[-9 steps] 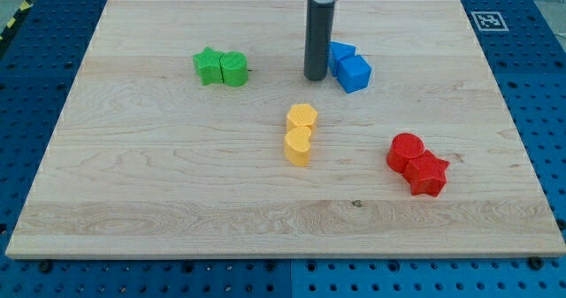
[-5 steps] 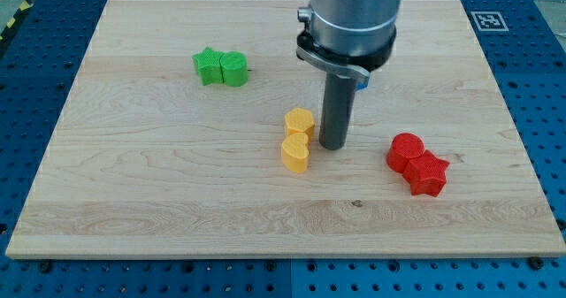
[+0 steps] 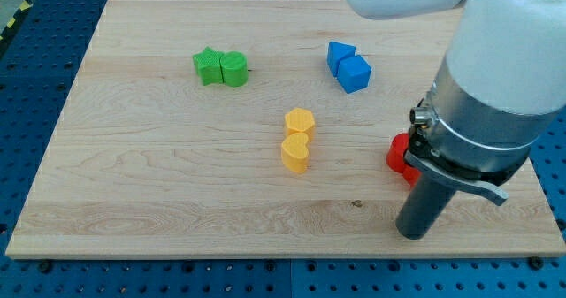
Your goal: Push the red star along with the red circle closer to the blue cube
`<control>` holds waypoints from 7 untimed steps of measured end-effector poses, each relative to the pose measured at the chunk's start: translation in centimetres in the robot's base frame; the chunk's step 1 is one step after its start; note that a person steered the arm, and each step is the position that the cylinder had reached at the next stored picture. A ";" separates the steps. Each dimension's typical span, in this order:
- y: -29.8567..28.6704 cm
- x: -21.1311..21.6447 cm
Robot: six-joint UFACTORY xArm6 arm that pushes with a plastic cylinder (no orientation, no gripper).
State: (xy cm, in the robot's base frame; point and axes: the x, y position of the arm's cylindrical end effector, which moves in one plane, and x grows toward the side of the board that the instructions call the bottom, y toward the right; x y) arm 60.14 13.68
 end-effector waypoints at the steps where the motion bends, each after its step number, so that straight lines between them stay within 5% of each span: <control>1: 1.8 -1.2; 7: 2.4 -6.7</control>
State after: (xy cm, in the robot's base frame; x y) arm 53.44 16.11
